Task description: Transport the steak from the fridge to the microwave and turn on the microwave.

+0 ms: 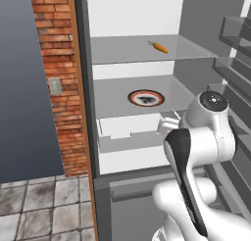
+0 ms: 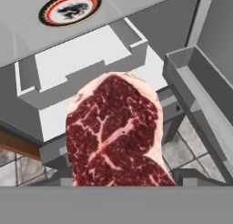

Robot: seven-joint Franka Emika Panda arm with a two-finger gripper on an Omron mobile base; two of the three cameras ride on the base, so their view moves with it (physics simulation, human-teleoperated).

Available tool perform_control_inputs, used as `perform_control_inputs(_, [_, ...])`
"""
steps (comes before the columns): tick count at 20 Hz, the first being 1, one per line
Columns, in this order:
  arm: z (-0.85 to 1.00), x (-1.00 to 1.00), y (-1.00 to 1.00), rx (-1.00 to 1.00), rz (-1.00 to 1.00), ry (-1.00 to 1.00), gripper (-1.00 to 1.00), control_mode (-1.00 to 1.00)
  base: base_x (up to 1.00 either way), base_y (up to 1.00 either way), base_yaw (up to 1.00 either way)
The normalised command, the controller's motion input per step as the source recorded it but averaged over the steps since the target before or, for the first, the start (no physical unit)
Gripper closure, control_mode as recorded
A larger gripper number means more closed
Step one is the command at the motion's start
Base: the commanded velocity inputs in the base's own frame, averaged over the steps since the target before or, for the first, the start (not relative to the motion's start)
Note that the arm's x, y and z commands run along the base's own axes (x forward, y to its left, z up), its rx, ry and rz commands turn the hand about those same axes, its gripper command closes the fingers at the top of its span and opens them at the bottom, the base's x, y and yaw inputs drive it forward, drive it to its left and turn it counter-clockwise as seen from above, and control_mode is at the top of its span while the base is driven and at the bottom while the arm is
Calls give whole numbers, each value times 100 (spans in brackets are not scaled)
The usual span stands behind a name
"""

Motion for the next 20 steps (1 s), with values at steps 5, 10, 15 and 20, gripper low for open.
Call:
perform_control_inputs(5, [-13,0,0,0,0,0,100,-100,0,0,0])
perform_control_inputs(10, [-7,0,0,0,0,0,100,-100,0,0,0])
perform_control_inputs(15, [0,0,0,0,0,0,100,-100,0,0,0])
perform_control_inputs(20, [0,0,0,0,0,0,100,100,-4,0,0])
